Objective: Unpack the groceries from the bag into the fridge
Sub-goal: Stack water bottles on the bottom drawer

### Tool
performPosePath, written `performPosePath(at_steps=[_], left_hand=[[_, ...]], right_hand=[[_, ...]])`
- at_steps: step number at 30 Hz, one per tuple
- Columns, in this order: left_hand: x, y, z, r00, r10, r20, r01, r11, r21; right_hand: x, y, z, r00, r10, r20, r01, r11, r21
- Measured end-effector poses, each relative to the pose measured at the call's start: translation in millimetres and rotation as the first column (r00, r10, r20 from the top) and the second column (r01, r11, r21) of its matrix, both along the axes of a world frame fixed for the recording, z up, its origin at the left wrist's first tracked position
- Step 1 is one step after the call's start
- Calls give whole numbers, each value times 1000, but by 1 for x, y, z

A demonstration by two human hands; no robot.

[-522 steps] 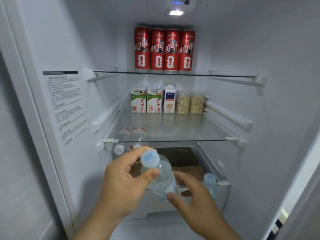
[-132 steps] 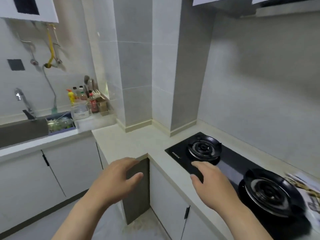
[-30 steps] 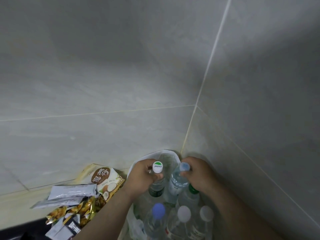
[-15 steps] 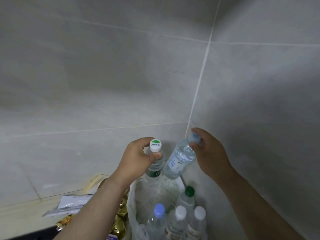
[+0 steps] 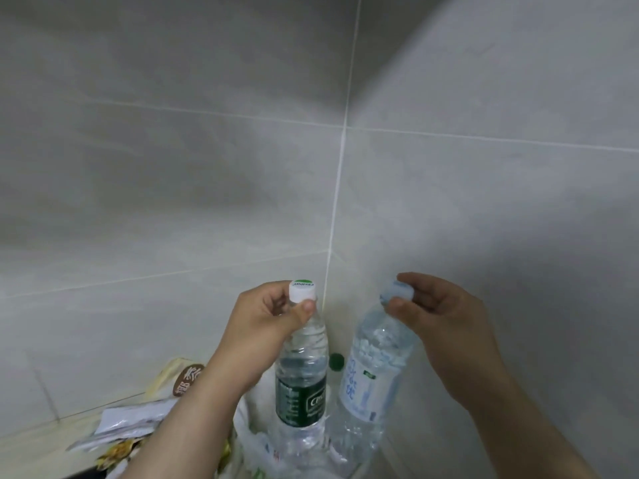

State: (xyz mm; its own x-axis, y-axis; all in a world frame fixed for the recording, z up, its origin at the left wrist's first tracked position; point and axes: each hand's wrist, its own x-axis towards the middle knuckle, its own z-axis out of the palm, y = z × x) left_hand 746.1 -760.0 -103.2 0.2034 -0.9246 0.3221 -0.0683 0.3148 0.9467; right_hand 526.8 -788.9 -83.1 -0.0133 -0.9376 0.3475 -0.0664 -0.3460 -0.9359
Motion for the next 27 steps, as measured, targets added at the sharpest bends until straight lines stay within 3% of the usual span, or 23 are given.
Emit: performPosePath(at_steps=[9,18,27], left_hand=[[-62,46,4,988,-153,10,153,988,-12],[-138,101,17,949,-313,40,315,947,-62],[-243,189,10,792,-593,147,602,798,-25]], right_hand=[[-62,75,2,999,-24,37,22,999,34],[-136,178,4,978,-205,37,205,979,-4],[-225,329,-2,878,-478,13,478,878,-6]])
